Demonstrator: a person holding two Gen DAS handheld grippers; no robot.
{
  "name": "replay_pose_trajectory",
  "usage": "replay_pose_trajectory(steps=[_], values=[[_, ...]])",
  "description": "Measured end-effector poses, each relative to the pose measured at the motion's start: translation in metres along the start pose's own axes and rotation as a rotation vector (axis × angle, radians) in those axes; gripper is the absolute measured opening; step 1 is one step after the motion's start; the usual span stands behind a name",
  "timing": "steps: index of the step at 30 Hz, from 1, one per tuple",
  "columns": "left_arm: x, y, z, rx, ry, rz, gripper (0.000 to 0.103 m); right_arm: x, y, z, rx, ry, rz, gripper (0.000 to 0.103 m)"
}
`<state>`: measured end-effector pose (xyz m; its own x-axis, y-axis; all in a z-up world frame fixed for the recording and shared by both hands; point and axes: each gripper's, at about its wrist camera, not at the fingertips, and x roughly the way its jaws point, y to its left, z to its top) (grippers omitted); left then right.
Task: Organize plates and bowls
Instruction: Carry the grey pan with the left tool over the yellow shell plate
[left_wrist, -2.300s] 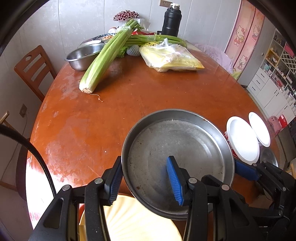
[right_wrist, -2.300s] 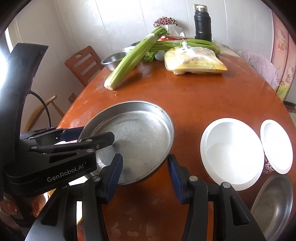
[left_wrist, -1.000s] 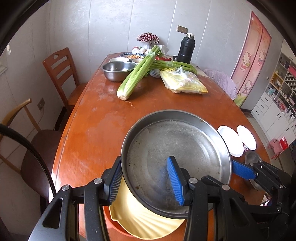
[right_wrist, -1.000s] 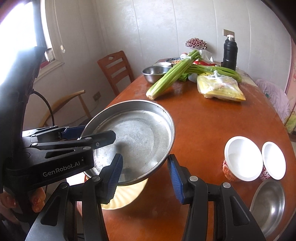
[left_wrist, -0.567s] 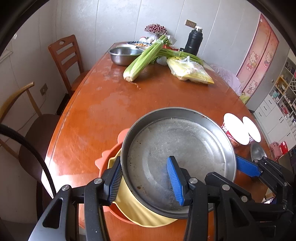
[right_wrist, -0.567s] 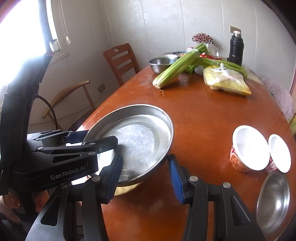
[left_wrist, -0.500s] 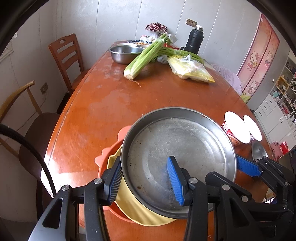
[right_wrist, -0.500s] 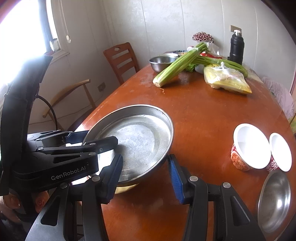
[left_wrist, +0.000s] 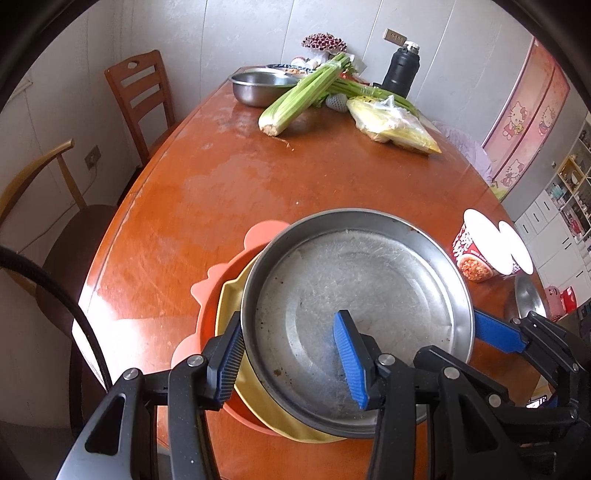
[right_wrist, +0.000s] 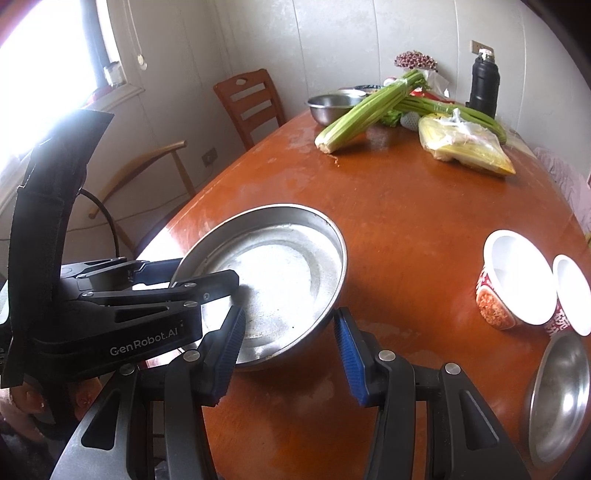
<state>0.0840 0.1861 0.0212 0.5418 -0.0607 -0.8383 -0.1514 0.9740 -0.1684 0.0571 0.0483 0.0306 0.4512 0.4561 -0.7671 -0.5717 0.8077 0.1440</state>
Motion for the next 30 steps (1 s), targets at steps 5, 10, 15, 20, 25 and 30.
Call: replay_pose_trajectory(steps=[5, 10, 15, 20, 25, 30], values=[[0.005, 0.002, -0.002, 0.000, 0.012, 0.007, 0.048, 0.006, 0.000, -0.001, -0.001, 0.016, 0.003, 0.052], [0.009, 0.003, -0.003, 0.002, 0.020, 0.013, 0.048, 0.012, 0.001, -0.001, -0.005, 0.028, 0.004, 0.052], [0.012, 0.006, -0.005, -0.005, 0.024, 0.017, 0.048, 0.016, 0.001, 0.000, -0.005, 0.034, 0.012, 0.052], [0.014, 0.008, -0.006, -0.008, 0.030, 0.036, 0.049, 0.023, 0.002, 0.001, -0.013, 0.042, 0.019, 0.052], [0.015, 0.012, -0.005, -0.013, 0.029, 0.044, 0.049, 0.026, 0.004, 0.002, -0.024, 0.039, 0.025, 0.052], [0.014, 0.013, -0.006, -0.008, 0.030, 0.057, 0.049, 0.028, 0.005, 0.001, -0.025, 0.042, 0.035, 0.052]])
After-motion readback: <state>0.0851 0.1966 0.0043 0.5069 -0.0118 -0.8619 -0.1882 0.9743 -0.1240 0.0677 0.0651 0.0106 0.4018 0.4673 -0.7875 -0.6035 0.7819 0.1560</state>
